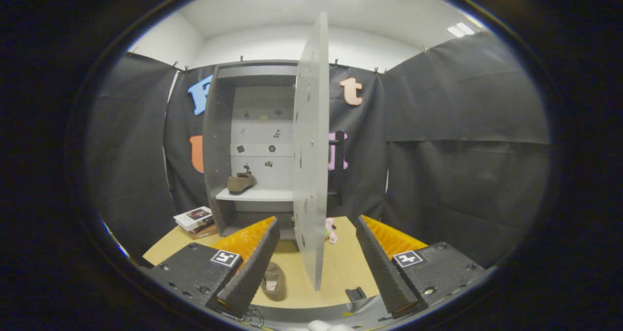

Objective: Open the shoe cabinet door, grab the shoes and put them into the shoe cabinet, then close the shoe cabinet door.

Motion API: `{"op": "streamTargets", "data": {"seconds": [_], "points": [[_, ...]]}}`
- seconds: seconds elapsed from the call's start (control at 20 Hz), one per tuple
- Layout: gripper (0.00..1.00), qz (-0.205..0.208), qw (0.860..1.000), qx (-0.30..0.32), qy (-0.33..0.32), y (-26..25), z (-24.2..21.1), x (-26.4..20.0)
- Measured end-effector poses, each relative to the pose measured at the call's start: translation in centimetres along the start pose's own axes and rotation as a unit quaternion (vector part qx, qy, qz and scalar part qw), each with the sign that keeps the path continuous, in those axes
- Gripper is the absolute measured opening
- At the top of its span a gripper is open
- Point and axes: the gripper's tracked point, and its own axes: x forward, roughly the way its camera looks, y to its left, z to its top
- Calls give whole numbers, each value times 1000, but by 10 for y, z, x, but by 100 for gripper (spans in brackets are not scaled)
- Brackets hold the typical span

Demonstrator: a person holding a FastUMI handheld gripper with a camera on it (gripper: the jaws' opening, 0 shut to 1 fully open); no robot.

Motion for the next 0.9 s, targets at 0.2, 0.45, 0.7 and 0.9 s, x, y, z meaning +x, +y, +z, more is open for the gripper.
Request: {"op": "streamTargets", "data": {"seconds": [0.2,0.45,0.7,0.9], "points": [[100,41,999,-27,22,22,-22,2],[100,87,991,-30,93,47,-66,-2],[100,137,975,-38,172,67,-111,-8],[100,151,959,-39,239,77,-145,-11]]}}
